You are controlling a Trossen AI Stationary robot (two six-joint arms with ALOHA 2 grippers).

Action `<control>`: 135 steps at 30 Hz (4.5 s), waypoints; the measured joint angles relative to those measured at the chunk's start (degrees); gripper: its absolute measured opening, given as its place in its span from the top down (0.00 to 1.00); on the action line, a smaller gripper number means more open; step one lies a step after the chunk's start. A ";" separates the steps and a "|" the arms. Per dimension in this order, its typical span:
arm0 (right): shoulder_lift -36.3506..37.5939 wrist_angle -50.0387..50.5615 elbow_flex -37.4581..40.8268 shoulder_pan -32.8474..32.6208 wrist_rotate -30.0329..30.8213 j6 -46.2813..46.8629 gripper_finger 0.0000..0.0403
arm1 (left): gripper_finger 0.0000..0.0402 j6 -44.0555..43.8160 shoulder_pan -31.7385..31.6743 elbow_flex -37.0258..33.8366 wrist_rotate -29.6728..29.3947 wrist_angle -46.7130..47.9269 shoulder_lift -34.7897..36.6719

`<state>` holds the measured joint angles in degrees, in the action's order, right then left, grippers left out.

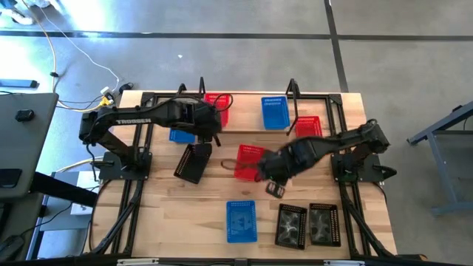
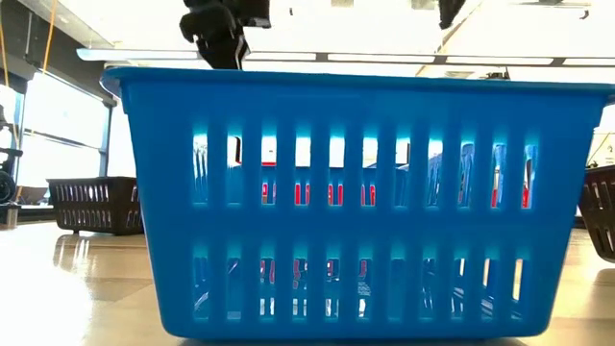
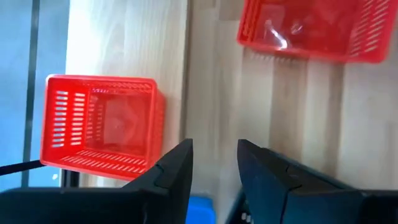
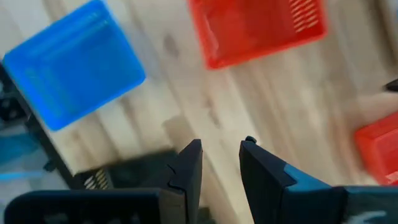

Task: Stack baskets on shelf by color
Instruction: Put the bottom left black basket on the shelf

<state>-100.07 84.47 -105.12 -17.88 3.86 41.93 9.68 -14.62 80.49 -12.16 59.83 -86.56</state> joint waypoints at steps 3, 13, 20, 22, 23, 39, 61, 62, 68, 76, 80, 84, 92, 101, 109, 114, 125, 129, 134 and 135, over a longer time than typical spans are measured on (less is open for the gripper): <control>-0.02 -0.05 0.31 -3.59 -1.02 1.88 0.77 | 0.71 -2.63 1.69 0.00 0.08 0.50 0.66; -0.02 -2.48 0.31 -14.78 -2.52 6.30 0.77 | 0.71 -11.09 6.22 0.00 3.33 2.21 0.73; -0.02 -3.07 0.31 -20.53 -2.31 11.99 0.69 | 0.71 -15.73 9.52 0.00 4.44 2.19 0.73; -0.02 -3.73 0.31 -22.13 -1.36 13.14 0.65 | 0.71 -16.79 10.55 0.00 4.44 2.18 0.73; -0.02 -4.18 0.31 -22.98 -1.08 13.32 0.63 | 0.71 -17.25 10.95 0.00 4.44 2.14 0.71; -9.16 -10.10 0.31 -32.29 -1.45 13.33 0.63 | 0.71 -19.76 15.33 0.00 4.28 2.10 0.67; -20.26 -14.87 0.31 -35.53 0.46 8.21 0.63 | 0.71 -20.16 15.85 0.00 4.17 2.06 0.65; -20.65 -14.87 0.31 -35.53 0.48 8.09 0.63 | 0.71 -20.17 15.85 0.00 4.14 2.08 0.63; -23.62 -14.95 0.31 -35.53 -0.07 9.47 0.63 | 0.71 -20.14 15.85 0.00 4.04 2.08 0.62; -27.03 -14.12 0.35 -35.38 -1.36 10.81 0.63 | 0.71 -20.03 15.85 0.00 4.04 2.08 0.62; -27.12 -14.02 0.35 -35.38 -1.10 10.78 0.69 | 0.71 -20.03 15.85 0.00 4.04 2.08 0.62; -27.12 -13.78 0.35 -35.11 -1.69 10.72 0.87 | 0.71 -20.03 15.85 0.00 4.06 2.08 0.62; -26.54 -12.72 0.33 -34.48 -3.89 8.40 0.99 | 0.71 -20.03 15.85 0.00 4.09 2.09 0.62; -20.76 -9.07 0.31 -34.21 0.63 9.05 1.00 | 0.71 -21.40 15.85 0.00 4.11 2.32 0.62; -14.90 -6.54 0.31 -31.31 6.27 7.36 1.00 | 0.71 -23.04 15.83 0.00 4.13 5.43 0.62; -11.27 -5.77 0.31 -27.96 10.37 3.73 1.00 | 0.71 -23.06 15.83 -0.02 4.00 7.33 0.62; -7.29 -5.53 0.27 -16.12 14.84 -13.05 1.00 | 0.71 -23.06 14.54 -0.02 2.32 9.44 0.62; -7.30 -5.62 0.27 -11.41 14.95 -20.43 1.00 | 0.71 -23.20 12.94 -0.02 1.71 9.48 0.62; -7.32 -5.76 0.27 -5.04 15.79 -27.59 1.00 | 0.71 -23.05 9.76 -0.02 0.48 10.91 0.62; -7.32 -6.04 0.27 -3.79 15.79 -28.94 1.00 | 0.71 -23.03 8.97 -0.02 0.36 11.44 0.62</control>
<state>-107.39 78.43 -104.86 -21.66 19.66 12.98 -13.35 -5.64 80.47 -11.80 71.27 -85.93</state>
